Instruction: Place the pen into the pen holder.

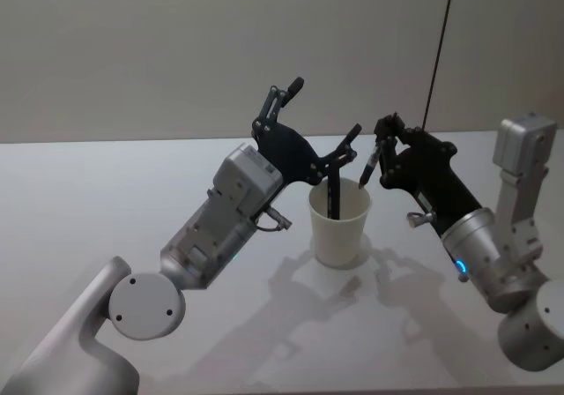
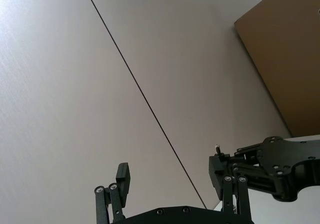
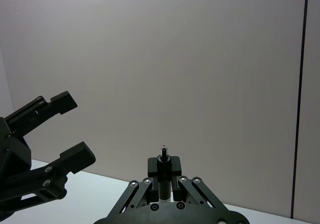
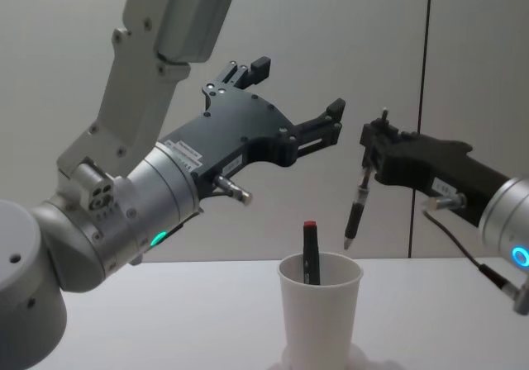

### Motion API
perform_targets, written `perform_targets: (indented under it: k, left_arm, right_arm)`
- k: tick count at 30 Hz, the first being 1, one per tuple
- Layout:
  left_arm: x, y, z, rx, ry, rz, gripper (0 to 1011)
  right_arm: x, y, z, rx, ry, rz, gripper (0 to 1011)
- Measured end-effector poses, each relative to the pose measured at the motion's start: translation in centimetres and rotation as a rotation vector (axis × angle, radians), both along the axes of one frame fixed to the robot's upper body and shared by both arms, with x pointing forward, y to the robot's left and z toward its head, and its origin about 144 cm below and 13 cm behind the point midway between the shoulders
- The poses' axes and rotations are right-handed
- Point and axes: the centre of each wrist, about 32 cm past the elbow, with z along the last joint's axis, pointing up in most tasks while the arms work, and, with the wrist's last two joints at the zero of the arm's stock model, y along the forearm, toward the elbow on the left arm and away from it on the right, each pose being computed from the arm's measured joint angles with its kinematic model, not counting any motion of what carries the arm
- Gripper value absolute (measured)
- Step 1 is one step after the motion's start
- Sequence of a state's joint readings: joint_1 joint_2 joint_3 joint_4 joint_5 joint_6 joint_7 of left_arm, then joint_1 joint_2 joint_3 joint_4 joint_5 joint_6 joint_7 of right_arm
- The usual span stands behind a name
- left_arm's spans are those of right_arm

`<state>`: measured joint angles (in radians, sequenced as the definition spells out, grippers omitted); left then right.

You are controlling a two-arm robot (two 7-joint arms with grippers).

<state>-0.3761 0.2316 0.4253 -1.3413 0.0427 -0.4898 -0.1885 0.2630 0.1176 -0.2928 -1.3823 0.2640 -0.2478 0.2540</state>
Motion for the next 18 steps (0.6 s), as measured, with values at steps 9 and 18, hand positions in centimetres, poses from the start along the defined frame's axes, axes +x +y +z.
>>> perform_targets:
  k: [9, 18]
  left_arm:
    - [0.0, 0.0, 0.0, 0.0, 0.0, 0.0, 1004]
    - [0.0, 0.0, 0.0, 0.0, 0.0, 0.0, 1004]
  right_arm:
    - [0.8, 0.7, -0.5, 0.004, 0.007, 0.006, 132]
    - [1.4, 1.3, -1.0, 0.001, 0.018, 0.009, 276]
